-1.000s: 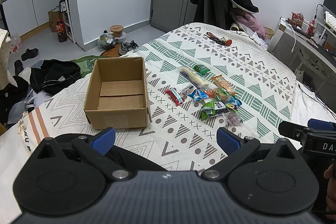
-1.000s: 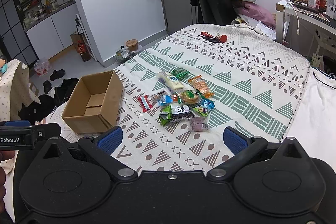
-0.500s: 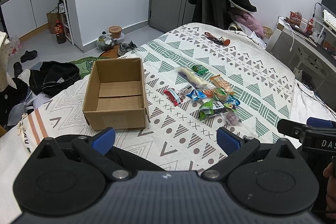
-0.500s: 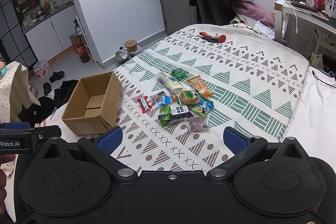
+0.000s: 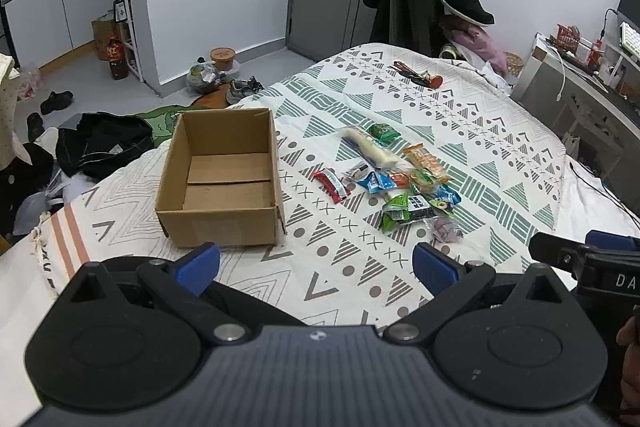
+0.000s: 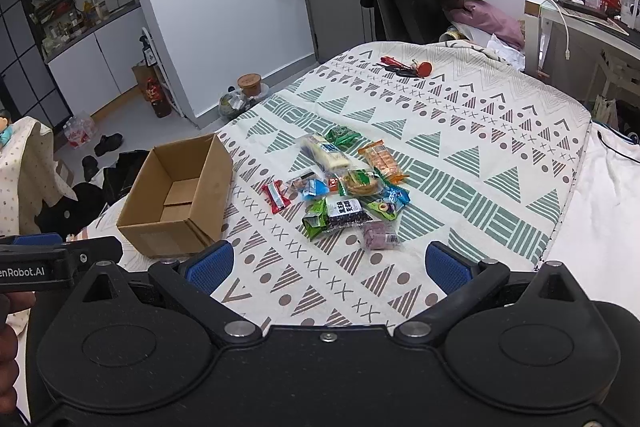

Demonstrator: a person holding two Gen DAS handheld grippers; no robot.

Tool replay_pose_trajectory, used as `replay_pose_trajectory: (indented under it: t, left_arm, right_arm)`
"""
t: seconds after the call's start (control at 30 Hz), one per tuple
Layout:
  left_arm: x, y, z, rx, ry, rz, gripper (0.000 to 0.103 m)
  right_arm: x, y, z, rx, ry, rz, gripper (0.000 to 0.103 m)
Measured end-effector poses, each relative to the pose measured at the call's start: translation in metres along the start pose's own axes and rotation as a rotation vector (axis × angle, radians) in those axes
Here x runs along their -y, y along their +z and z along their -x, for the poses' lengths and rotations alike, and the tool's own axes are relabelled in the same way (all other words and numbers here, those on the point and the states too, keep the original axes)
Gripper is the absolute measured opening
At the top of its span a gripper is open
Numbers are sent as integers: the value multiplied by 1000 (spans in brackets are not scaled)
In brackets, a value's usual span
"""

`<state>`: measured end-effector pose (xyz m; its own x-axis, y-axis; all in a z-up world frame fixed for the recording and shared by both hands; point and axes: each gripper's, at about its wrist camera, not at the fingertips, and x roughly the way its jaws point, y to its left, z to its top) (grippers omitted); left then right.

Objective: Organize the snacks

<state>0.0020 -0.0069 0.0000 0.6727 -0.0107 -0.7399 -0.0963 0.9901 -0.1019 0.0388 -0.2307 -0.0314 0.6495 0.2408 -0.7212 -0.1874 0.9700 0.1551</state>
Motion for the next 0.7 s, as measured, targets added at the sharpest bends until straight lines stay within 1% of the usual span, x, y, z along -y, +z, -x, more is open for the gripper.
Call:
replay_pose_trajectory:
  t: [0.2, 0.3, 0.4, 0.53, 0.7]
  left_arm:
    - [3, 1, -16, -11, -1, 2, 102]
    - [5, 1, -23, -15, -15, 4, 102]
    - [9, 2, -34, -20, -25, 2, 102]
    - [15, 3, -46, -31, -36, -3, 102]
    - [23, 6, -61, -40, -49, -10, 102]
  right_arm:
    - [3, 1, -7, 15, -7, 22, 103]
    - [8, 1, -12, 24, 10, 2, 103]
    - [13, 2, -19, 10, -4, -10, 103]
    - [16, 2, -27, 15, -3, 0, 103]
    - [25, 6, -41, -28, 9, -47, 103]
